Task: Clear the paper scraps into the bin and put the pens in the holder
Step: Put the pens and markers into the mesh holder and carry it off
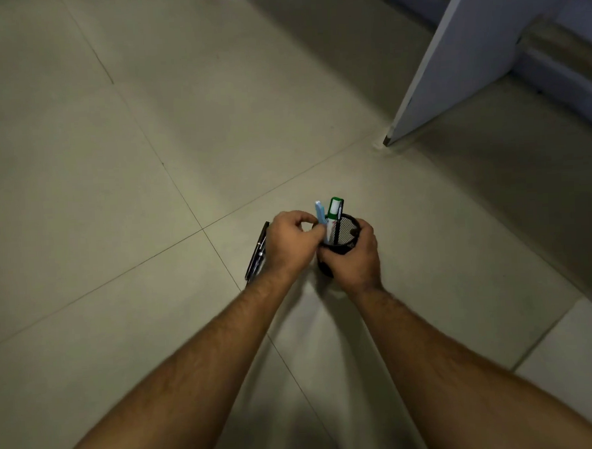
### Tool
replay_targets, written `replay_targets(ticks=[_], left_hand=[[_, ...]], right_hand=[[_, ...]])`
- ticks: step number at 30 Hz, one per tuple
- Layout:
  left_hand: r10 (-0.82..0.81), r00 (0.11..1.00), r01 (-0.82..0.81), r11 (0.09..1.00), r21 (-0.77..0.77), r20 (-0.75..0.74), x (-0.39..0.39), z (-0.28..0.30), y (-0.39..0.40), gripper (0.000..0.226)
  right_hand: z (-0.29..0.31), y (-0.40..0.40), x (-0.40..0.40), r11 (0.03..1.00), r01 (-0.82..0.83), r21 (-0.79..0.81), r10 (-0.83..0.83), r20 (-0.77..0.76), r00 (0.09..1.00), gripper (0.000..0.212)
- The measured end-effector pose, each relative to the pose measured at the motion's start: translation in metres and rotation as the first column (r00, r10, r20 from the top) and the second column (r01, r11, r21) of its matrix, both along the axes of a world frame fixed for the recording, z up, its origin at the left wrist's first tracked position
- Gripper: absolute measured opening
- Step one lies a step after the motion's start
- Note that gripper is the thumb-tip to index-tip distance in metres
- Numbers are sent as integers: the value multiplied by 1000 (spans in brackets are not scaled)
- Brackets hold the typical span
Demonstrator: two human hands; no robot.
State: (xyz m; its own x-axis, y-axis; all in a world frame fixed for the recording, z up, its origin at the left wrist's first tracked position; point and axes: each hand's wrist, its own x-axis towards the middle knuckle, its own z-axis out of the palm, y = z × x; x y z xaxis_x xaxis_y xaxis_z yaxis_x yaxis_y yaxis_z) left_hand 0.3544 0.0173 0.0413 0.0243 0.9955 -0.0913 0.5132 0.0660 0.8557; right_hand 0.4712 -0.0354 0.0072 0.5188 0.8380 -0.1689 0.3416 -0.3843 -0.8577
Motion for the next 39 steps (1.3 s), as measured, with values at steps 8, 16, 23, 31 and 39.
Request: replay_targets(ticks=[8, 16, 23, 31, 39], left_hand=[[25, 874, -106, 984, -141, -486, -49, -66, 3, 29], [119, 841, -228, 963, -146, -527, -43, -72, 0, 33], [48, 844, -206, 949, -240, -534, -51, -66, 2, 22], [364, 930, -359, 929, -87, 44, -48, -3, 31, 14], [292, 896, -245, 953, -178, 333, -29, 15, 40, 9]], right_hand=[[-7, -5, -1, 1000, -28, 8, 28, -42, 999, 86], [-11, -5, -9, 998, -66, 0, 66, -45, 997, 87], [-7, -5, -15, 996, -92, -17, 91, -61, 994, 84], [-3, 9, -28, 999, -24, -22, 24, 14, 1000, 86], [-2, 20, -35, 999, -20, -49, 23, 70, 997, 90]])
